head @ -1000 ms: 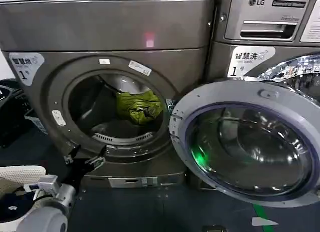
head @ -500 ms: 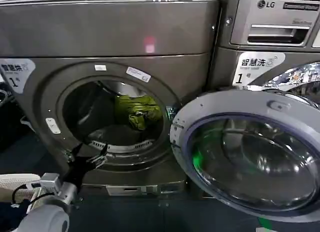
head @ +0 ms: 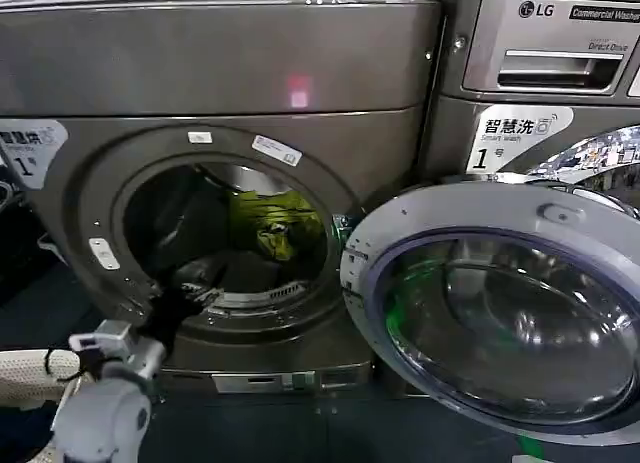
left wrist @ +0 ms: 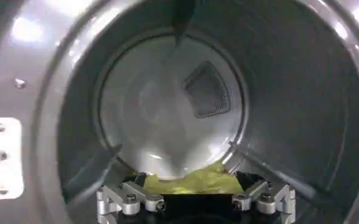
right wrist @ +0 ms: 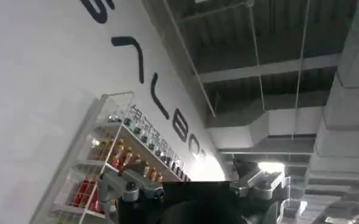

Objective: Grasp the clothes from the dryer.

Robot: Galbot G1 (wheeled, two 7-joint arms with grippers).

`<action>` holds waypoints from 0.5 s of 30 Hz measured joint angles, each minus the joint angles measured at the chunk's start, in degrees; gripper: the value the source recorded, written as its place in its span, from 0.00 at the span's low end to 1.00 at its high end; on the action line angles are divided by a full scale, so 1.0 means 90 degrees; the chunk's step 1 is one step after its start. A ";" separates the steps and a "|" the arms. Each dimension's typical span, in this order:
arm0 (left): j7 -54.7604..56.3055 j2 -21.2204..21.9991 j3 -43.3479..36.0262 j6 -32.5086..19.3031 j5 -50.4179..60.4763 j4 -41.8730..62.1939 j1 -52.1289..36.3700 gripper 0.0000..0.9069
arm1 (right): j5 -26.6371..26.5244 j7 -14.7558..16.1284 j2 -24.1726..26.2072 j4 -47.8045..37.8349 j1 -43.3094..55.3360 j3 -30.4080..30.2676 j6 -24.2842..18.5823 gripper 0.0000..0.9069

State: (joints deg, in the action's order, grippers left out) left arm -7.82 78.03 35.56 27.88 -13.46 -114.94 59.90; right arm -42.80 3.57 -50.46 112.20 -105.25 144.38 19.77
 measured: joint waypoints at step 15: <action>0.0019 0.0136 -0.0699 -0.0589 0.0157 0.2760 -0.2163 1.00 | -0.0016 0.0172 0.0083 0.0030 0.0066 -0.0056 -0.0110 1.00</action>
State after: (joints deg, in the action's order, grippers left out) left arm -7.66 79.25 29.27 22.58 -12.05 -90.10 40.43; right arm -42.95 5.12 -49.71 112.47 -104.65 143.87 18.78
